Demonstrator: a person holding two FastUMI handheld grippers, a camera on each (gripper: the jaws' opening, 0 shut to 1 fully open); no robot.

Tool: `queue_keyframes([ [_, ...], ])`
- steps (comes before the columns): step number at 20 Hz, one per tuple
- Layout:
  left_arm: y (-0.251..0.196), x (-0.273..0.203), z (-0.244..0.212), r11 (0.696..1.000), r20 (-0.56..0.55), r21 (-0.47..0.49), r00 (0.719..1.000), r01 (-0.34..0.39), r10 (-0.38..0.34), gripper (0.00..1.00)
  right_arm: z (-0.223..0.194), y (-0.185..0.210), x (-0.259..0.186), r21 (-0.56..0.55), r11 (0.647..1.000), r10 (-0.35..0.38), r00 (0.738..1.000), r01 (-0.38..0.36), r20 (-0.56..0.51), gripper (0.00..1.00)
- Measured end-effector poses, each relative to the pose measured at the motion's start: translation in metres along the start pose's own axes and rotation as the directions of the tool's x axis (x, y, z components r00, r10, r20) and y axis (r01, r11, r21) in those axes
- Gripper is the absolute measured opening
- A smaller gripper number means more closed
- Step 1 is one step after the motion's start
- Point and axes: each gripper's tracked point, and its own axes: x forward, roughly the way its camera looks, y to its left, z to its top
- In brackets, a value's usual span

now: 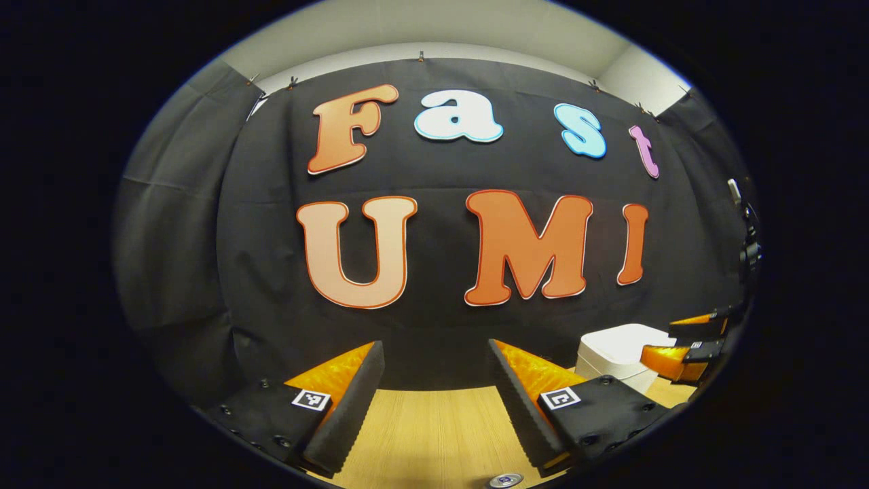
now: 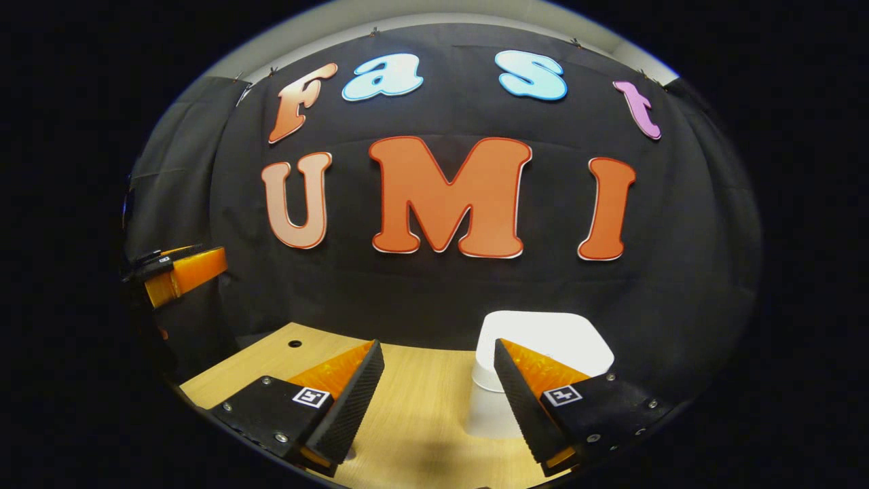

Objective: Press the lid of the desktop garbage bin to open it, pick up the crumpled paper on the desktop and throw it into the bin, then pick up the pop can on the desktop and drop it into the bin, and finally close the garbage bin lid.

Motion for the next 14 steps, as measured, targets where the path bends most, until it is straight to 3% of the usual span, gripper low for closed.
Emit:
queue_keyframes([
  [5, -0.003, -0.005, -0.007, 1.000, -0.030, -0.003, 1.000, 0.006, -0.006, 0.96, 0.017, -0.052, -0.001, 0.003, 0.994, -0.106, 0.993, 0.106, 0.051, 0.95],
  [7, -0.003, -0.007, -0.008, 1.000, -0.032, 0.002, 0.999, 0.000, 0.000, 0.96, 0.024, -0.072, 0.003, 0.015, 0.991, -0.137, 0.989, 0.136, 0.064, 0.89],
  [11, 0.000, -0.010, -0.008, 1.000, -0.038, 0.027, 0.999, -0.015, 0.016, 0.96, 0.032, -0.105, 0.012, 0.033, 0.986, -0.162, 0.985, 0.161, 0.064, 0.66],
  [14, 0.003, -0.012, -0.009, 0.999, -0.048, 0.041, 0.998, -0.030, 0.032, 0.96, 0.029, -0.127, 0.023, 0.046, 0.982, -0.185, 0.982, 0.183, 0.045, 0.41],
])
